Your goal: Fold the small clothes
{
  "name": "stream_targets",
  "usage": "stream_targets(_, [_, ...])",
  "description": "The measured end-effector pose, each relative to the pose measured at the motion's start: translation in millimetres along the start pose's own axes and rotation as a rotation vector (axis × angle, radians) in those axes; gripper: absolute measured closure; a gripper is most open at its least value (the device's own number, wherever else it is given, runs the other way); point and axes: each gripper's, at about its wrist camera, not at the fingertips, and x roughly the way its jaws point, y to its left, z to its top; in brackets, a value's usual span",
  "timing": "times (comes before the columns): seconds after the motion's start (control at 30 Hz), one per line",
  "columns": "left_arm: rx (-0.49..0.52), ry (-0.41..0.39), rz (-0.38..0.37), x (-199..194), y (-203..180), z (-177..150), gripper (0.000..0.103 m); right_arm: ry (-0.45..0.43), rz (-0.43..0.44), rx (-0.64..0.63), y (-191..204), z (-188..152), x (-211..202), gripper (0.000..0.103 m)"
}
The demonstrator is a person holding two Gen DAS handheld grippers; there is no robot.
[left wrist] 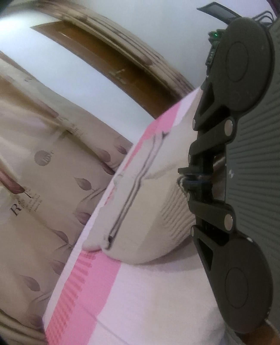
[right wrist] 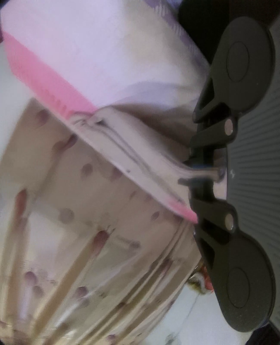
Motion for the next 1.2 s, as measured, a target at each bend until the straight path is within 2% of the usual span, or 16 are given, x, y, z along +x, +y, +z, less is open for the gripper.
stream_targets(0.1, [-0.007, -0.025, -0.008, 3.4, -5.4, 6.2, 0.101, -0.023, 0.039, 0.049, 1.5, 7.9, 2.4, 0.094])
stream_targets(0.27, [0.015, -0.095, -0.004, 8.5, -18.5, 26.9, 0.101, -0.054, 0.061, 0.060, 11.5, 24.6, 15.0, 0.094])
stream_targets(0.57, [0.006, -0.177, 0.023, 37.9, -23.2, 74.0, 0.101, -0.096, 0.069, 0.005, 30.1, 76.2, 47.4, 0.094])
stream_targets(0.7, [0.020, -0.215, 0.053, 54.5, -22.4, 92.9, 0.101, -0.104, 0.059, -0.015, 32.4, 99.4, 68.4, 0.094])
stream_targets(0.93, [-0.014, -0.244, 0.088, 79.0, -8.9, 116.6, 0.101, -0.111, 0.013, -0.048, 29.5, 125.8, 99.3, 0.094])
stream_targets(1.2, [0.056, -0.264, 0.143, 100.3, -7.4, 126.4, 0.101, -0.120, -0.042, -0.094, 33.4, 143.9, 129.3, 0.094])
